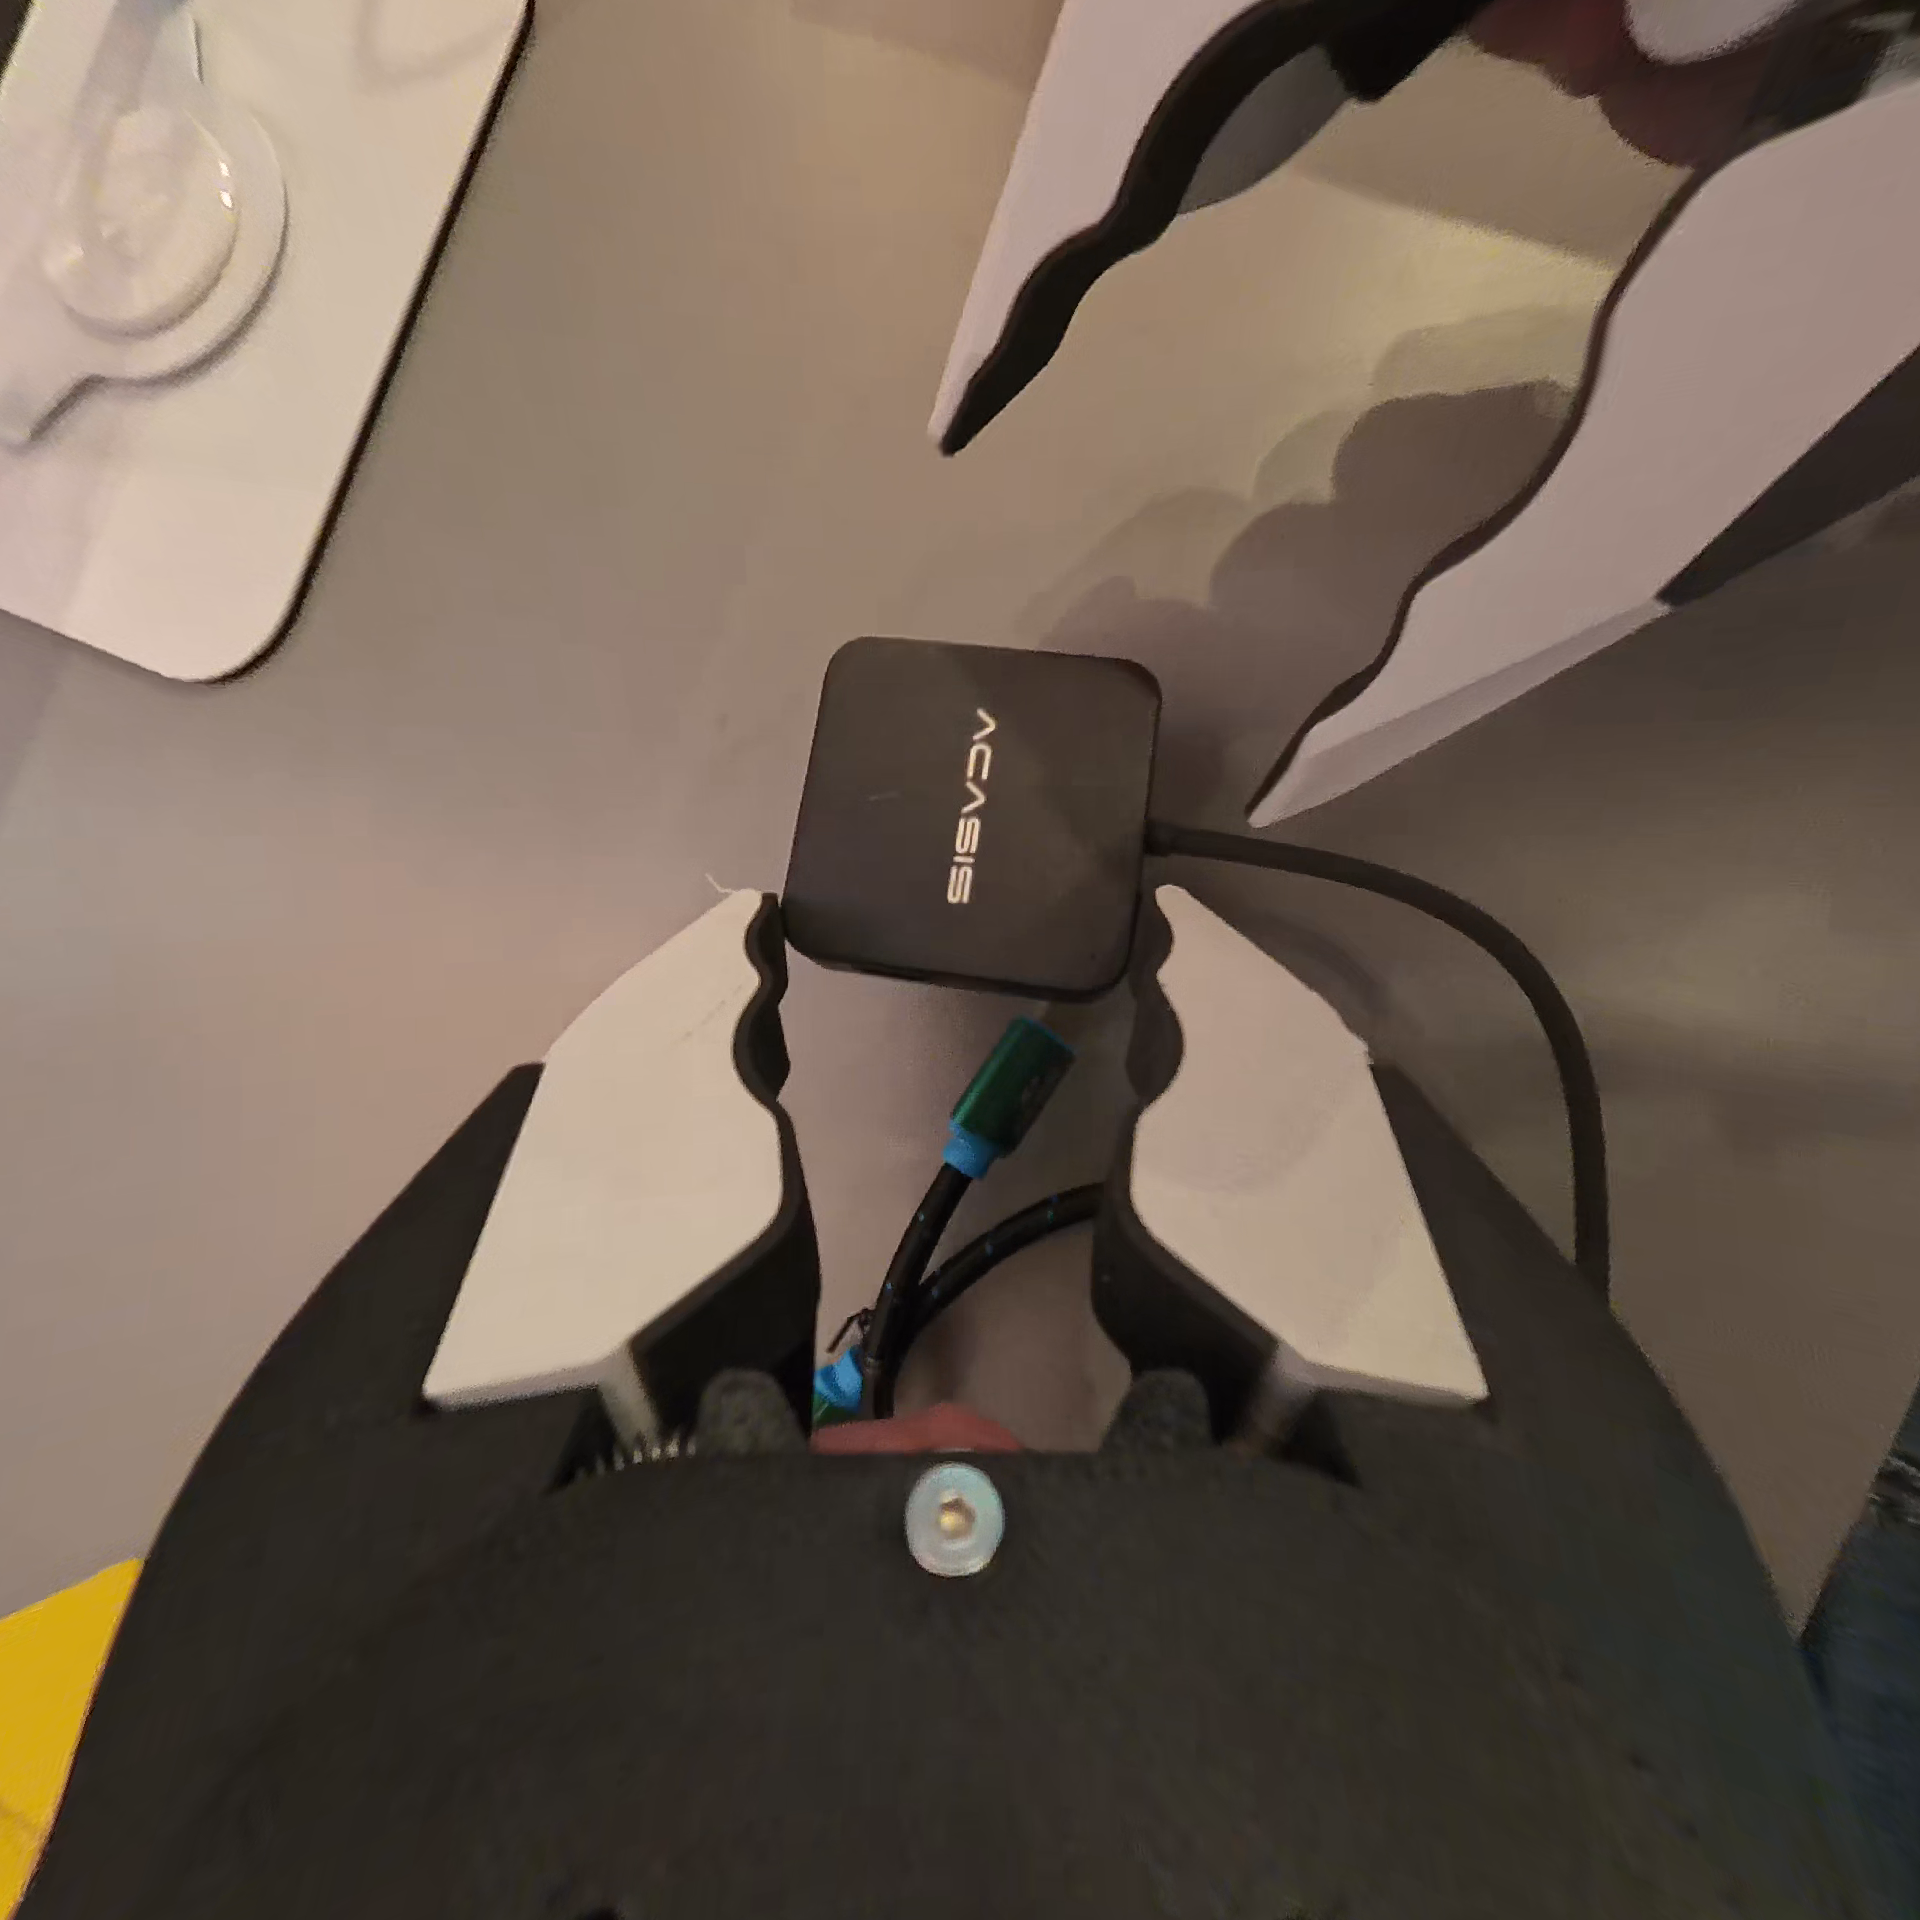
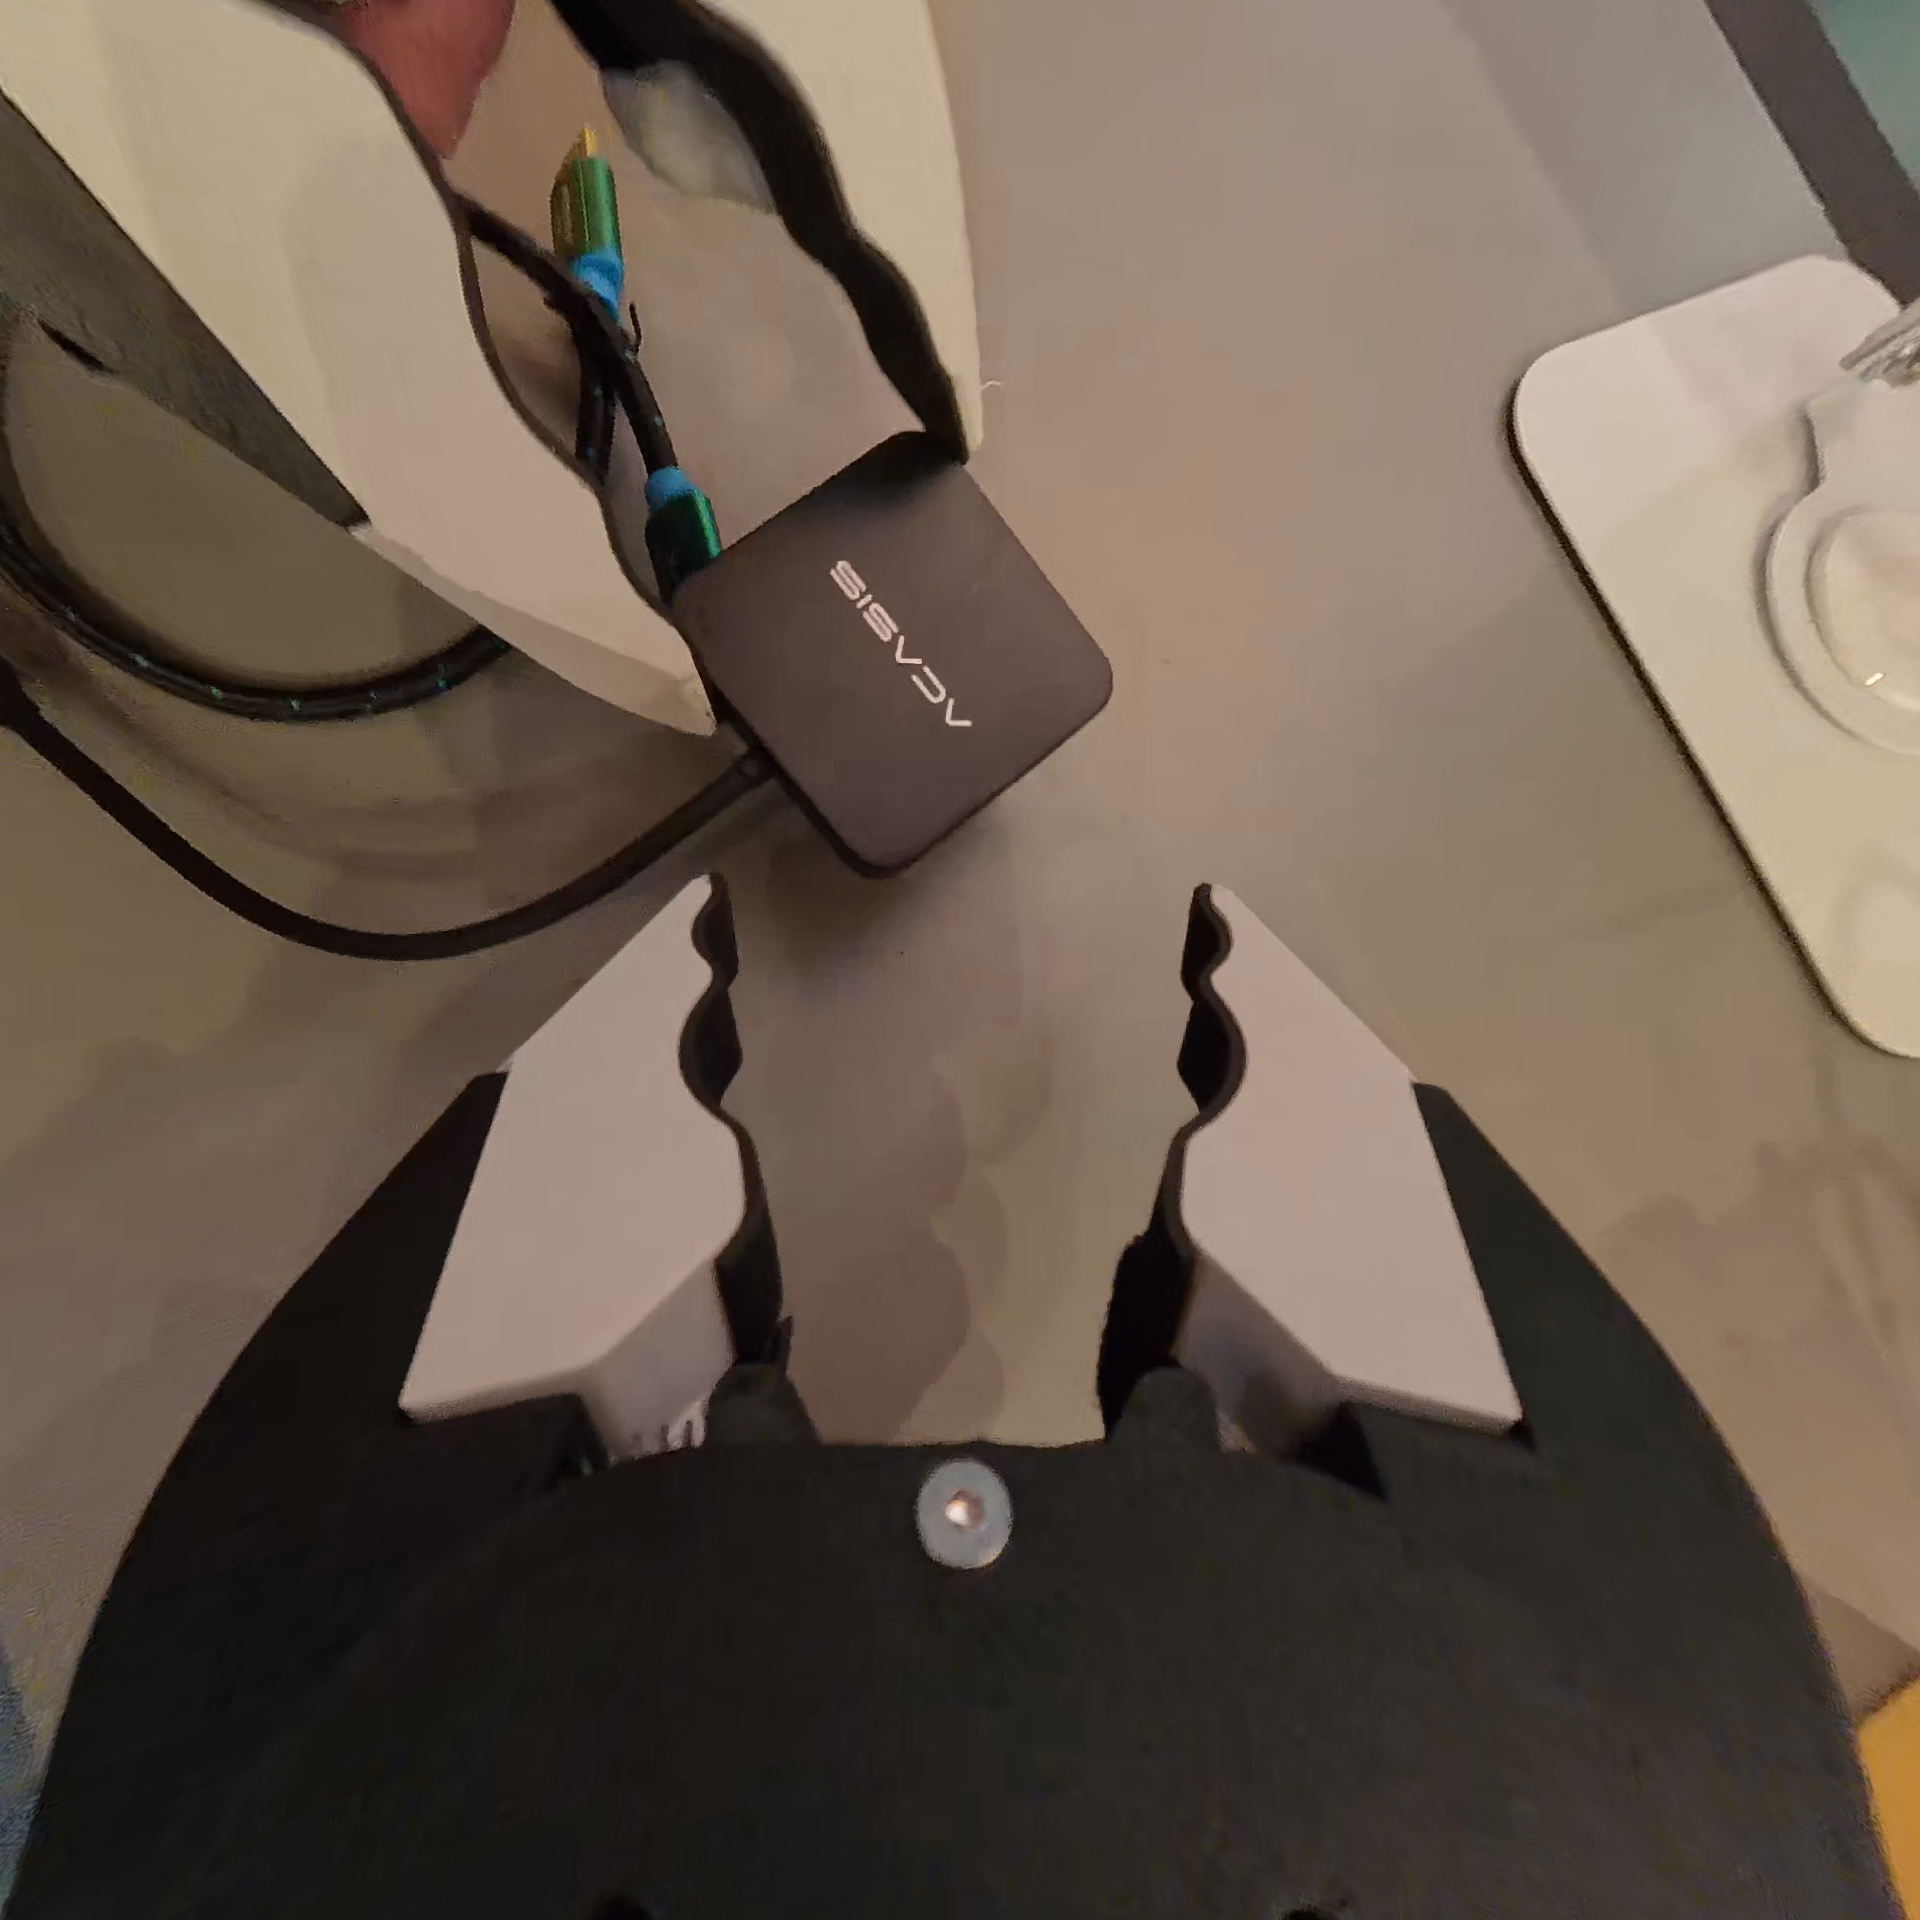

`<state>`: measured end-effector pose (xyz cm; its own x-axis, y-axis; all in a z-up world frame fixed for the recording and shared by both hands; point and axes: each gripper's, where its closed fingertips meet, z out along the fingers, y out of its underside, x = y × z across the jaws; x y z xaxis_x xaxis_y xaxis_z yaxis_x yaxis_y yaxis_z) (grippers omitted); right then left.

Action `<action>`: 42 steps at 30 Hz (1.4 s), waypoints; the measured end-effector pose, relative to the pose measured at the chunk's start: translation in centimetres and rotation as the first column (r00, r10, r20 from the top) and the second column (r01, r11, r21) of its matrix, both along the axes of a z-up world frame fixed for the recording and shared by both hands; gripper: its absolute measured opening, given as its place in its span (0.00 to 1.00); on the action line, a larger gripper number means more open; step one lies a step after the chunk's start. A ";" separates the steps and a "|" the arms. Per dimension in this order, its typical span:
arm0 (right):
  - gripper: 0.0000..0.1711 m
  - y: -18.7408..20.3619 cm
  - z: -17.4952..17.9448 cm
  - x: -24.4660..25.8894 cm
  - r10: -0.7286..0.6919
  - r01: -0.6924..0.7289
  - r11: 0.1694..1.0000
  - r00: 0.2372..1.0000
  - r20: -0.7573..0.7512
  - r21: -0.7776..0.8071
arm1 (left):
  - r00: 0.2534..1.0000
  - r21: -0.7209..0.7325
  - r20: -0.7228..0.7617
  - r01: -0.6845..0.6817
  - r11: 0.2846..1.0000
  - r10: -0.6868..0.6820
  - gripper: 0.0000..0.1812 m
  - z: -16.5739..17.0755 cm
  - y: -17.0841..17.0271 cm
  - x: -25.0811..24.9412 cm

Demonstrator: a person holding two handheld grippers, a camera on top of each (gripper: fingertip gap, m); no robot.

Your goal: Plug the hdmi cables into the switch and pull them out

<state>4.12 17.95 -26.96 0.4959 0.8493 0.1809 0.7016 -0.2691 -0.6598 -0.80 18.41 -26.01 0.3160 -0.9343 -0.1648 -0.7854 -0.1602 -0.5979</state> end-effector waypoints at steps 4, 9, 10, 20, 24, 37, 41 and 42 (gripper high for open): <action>0.52 -0.4 0.0 -0.7 0.083 -0.088 0.993 0.995 0.063 0.073 | 0.998 0.051 -0.018 0.066 0.996 -0.066 0.35 0.9 -0.6 0.6; 0.54 -0.8 0.3 -1.4 0.136 -0.143 0.984 0.988 0.069 0.110 | 0.986 0.131 -0.090 0.155 0.979 -0.143 0.35 1.6 -1.6 1.0; 0.55 -0.9 0.4 -1.6 0.151 -0.158 0.980 0.986 0.068 0.120 | 0.982 0.143 -0.104 0.169 0.975 -0.155 0.35 1.7 -1.8 1.0; 0.49 -2.1 1.1 -3.3 0.299 -0.310 0.924 0.951 0.084 0.224 | 0.952 0.178 -0.115 0.301 0.937 -0.284 0.35 3.6 -4.0 1.8; 0.47 -2.4 0.8 -3.5 0.318 -0.336 0.914 0.941 0.112 0.228 | 0.947 0.176 -0.122 0.315 0.933 -0.297 0.35 3.7 -4.5 2.0; 0.45 -2.3 0.0 -3.2 0.290 -0.312 0.930 0.947 0.135 0.192 | 0.956 0.170 -0.129 0.282 0.944 -0.262 0.33 3.7 -4.6 1.6; 0.45 -1.8 -0.1 -2.3 0.259 -0.279 0.942 0.958 0.125 0.185 | 0.966 0.162 -0.123 0.248 0.955 -0.229 0.34 4.1 -4.0 0.4; 0.45 -1.7 -0.1 -2.2 0.252 -0.272 0.944 0.960 0.126 0.184 | 0.968 0.161 -0.128 0.236 0.958 -0.216 0.34 4.2 -3.7 -0.1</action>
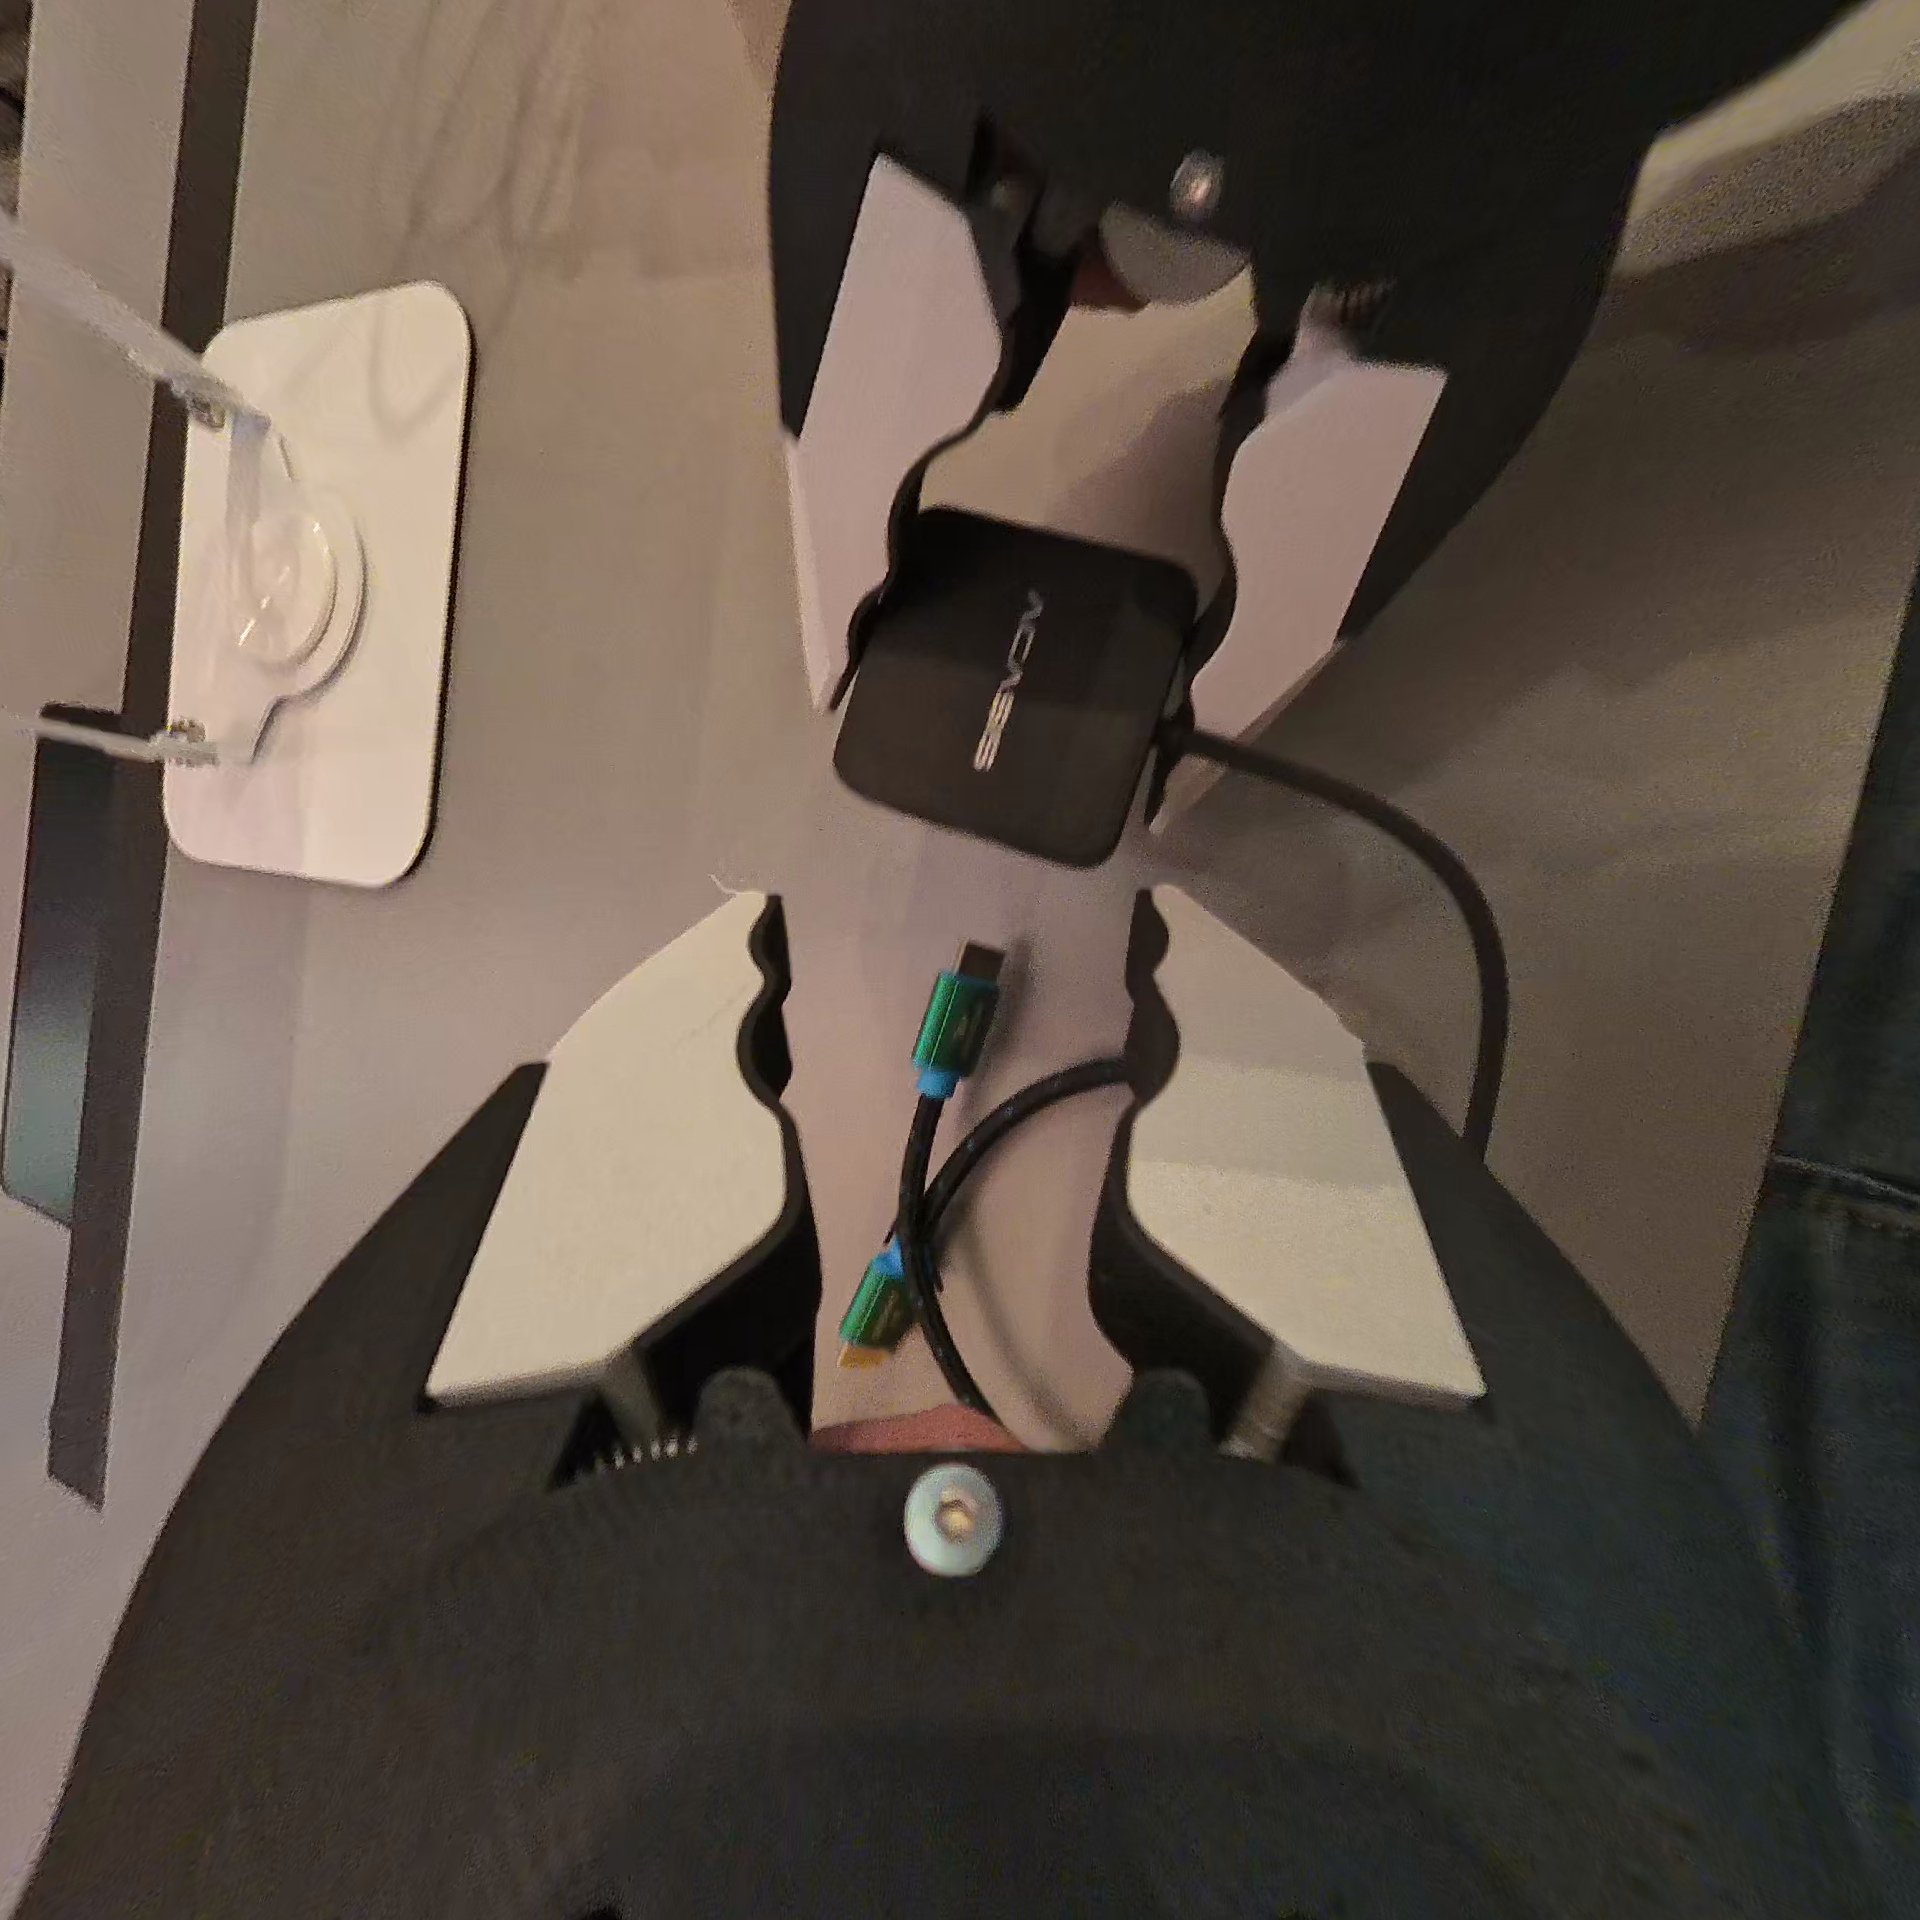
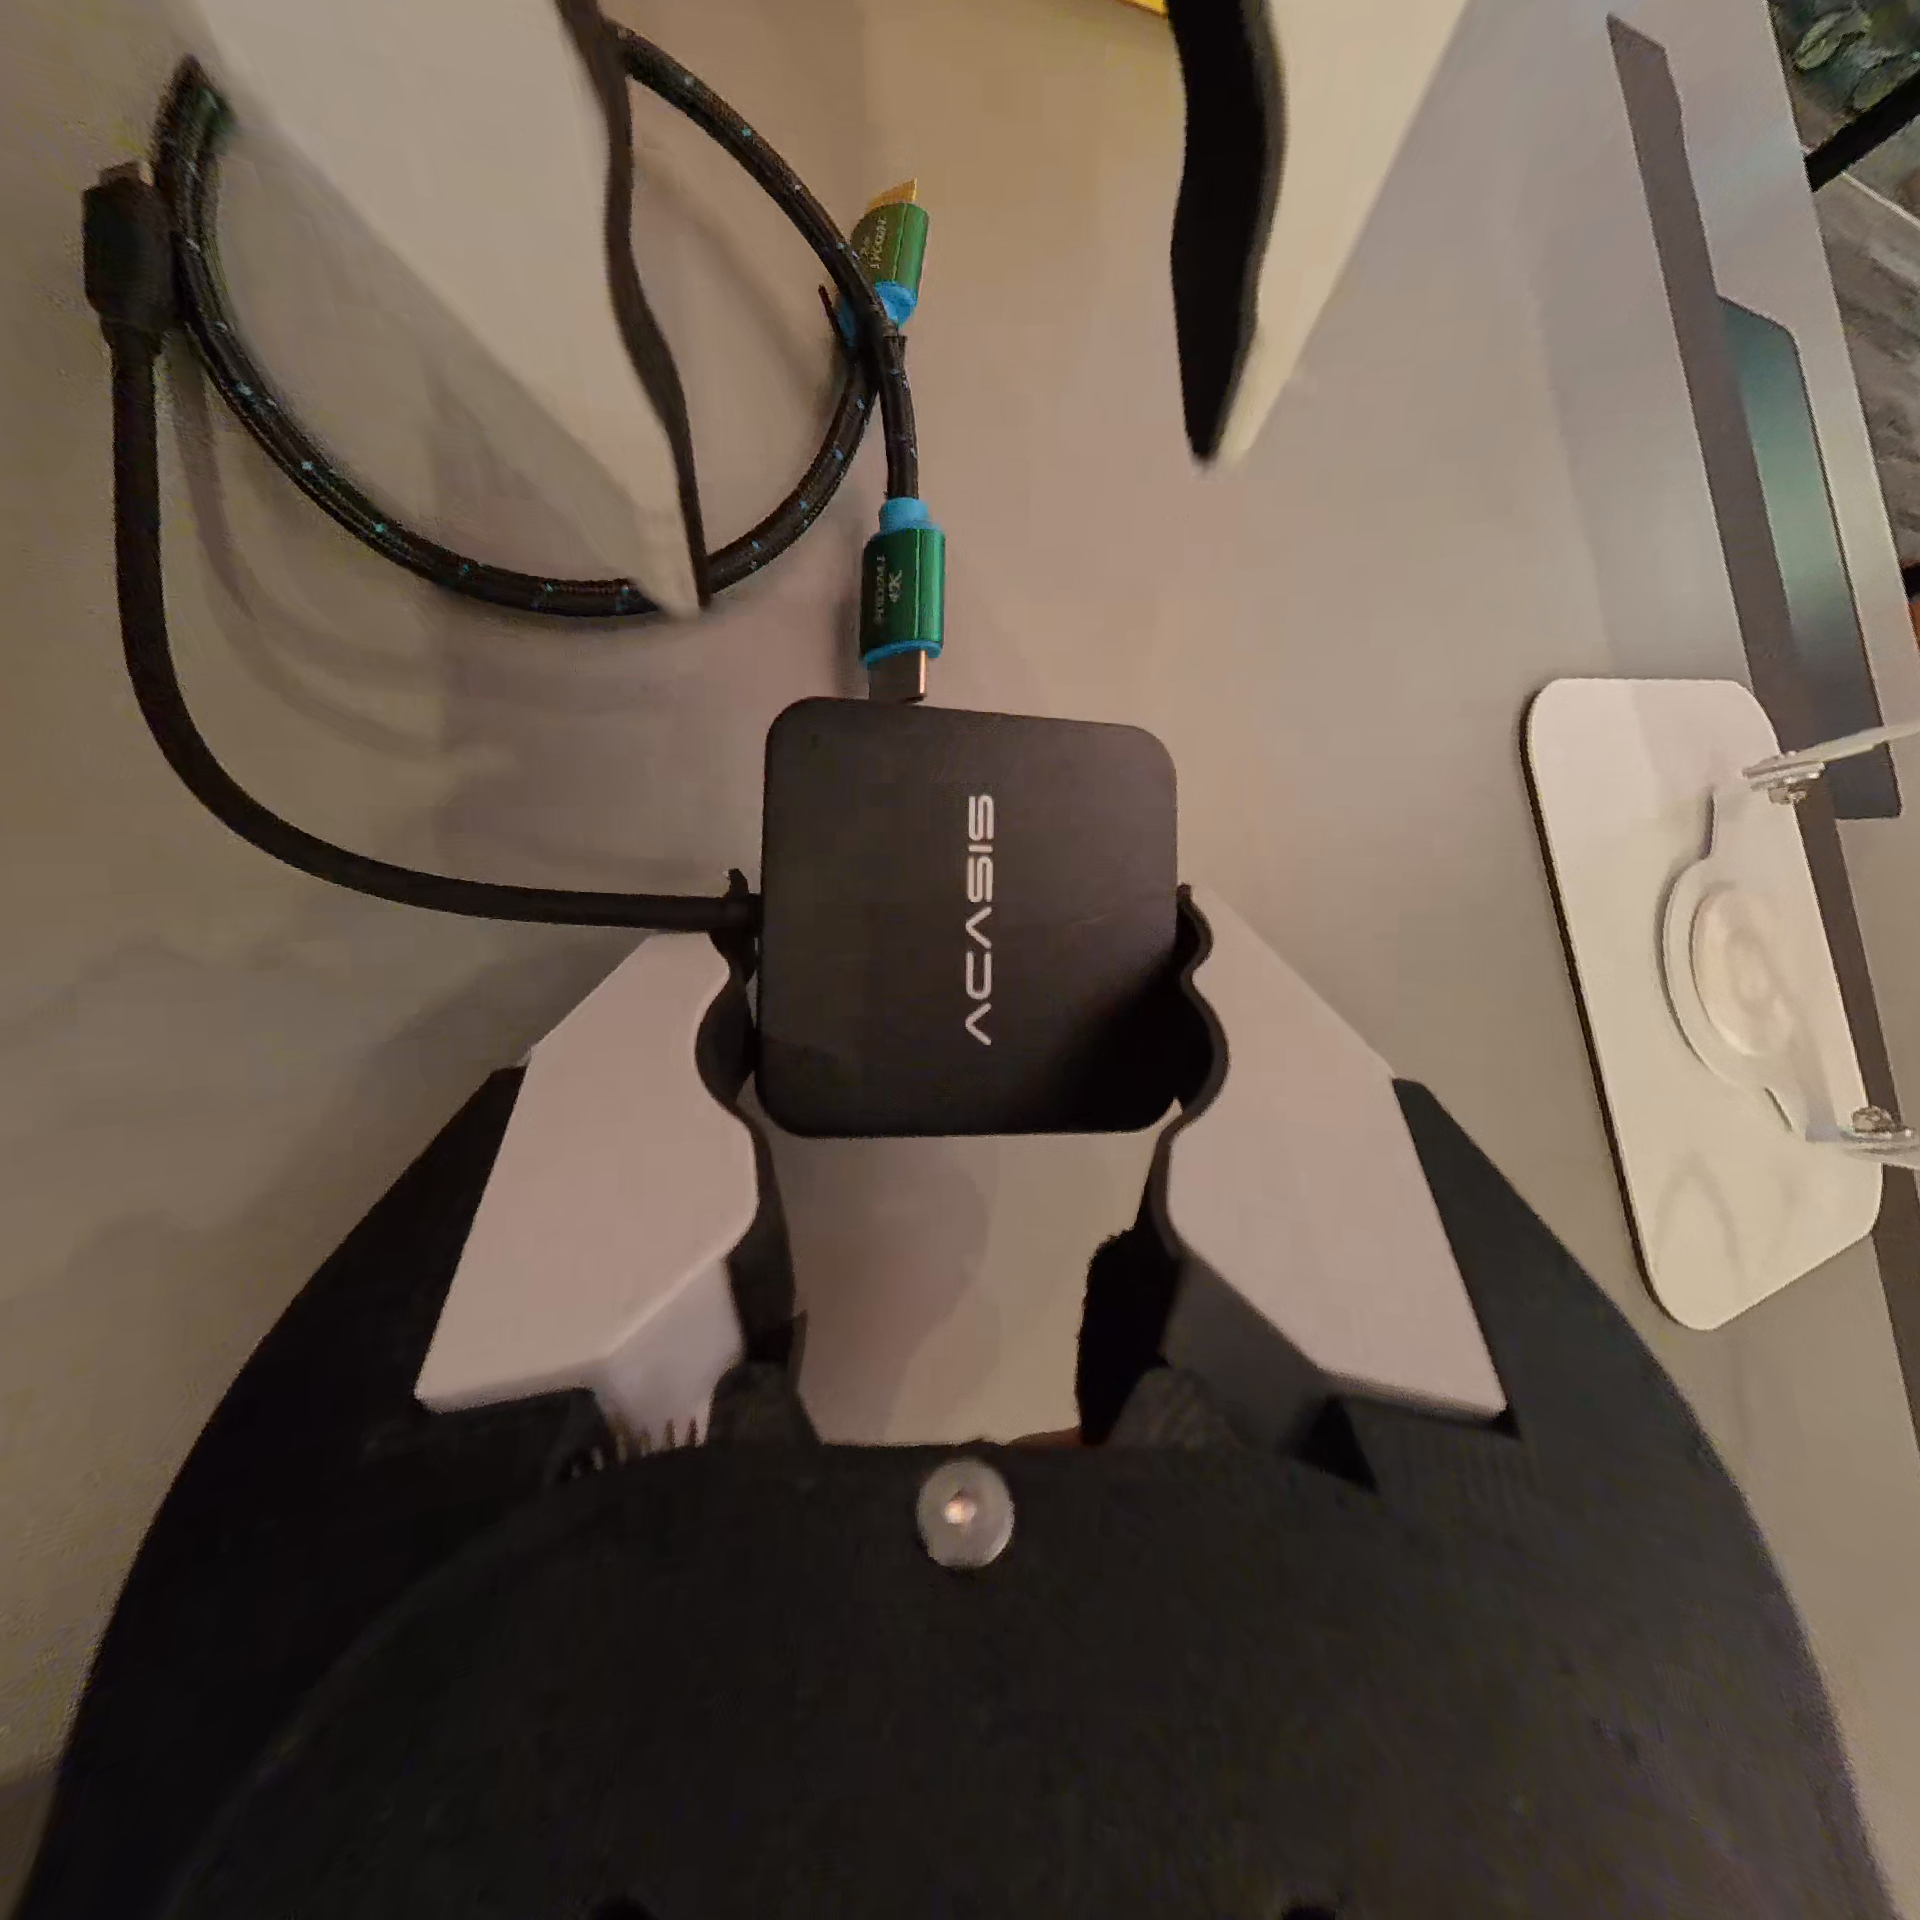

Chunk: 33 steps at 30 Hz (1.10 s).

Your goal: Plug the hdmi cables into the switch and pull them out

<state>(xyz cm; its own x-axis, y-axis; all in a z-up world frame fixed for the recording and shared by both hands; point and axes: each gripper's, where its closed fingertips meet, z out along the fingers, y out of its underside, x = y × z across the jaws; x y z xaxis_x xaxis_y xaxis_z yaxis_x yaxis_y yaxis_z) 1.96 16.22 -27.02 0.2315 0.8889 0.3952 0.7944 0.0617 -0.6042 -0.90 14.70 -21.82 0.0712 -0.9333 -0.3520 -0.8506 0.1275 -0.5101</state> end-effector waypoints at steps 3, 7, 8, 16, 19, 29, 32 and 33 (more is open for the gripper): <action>0.45 0.2 -0.3 0.6 -0.023 0.023 1.000 1.000 0.020 -0.014 | 0.998 -0.014 -0.024 -0.051 0.999 0.051 0.35 0.0 0.8 -1.8; 0.45 0.3 -1.4 1.2 -0.042 0.045 0.998 0.997 0.059 -0.044 | 0.993 -0.038 -0.073 -0.097 0.995 0.094 0.33 -1.0 1.3 -3.9; 0.45 0.4 -1.4 1.2 -0.047 0.049 0.997 0.998 0.047 -0.051 | 0.990 -0.038 -0.094 -0.107 0.994 0.103 0.32 -1.6 1.3 -4.4; 0.45 0.3 -1.6 1.4 -0.064 0.068 0.994 0.997 0.048 -0.082 | 0.950 0.013 -0.278 -0.146 0.989 0.144 0.23 -6.0 2.7 -6.3; 0.45 0.3 -1.6 1.4 -0.063 0.066 0.994 0.997 0.046 -0.082 | 0.946 -0.015 -0.285 -0.165 0.986 0.154 0.19 -7.0 3.0 -6.3; 0.45 0.3 -1.6 1.3 -0.059 0.062 0.995 0.997 0.047 -0.082 | 0.971 -0.090 -0.193 -0.164 0.982 0.144 0.16 -6.9 2.7 -4.7; 0.44 0.1 -1.6 1.4 -0.055 0.060 0.993 0.997 0.054 -0.097 | 0.966 -0.080 -0.215 -0.165 0.983 0.144 0.16 -7.4 2.8 -4.7; 0.43 0.0 -1.6 1.4 -0.053 0.059 0.993 0.997 0.057 -0.100 | 0.965 -0.075 -0.219 -0.165 0.983 0.145 0.16 -7.4 2.8 -4.7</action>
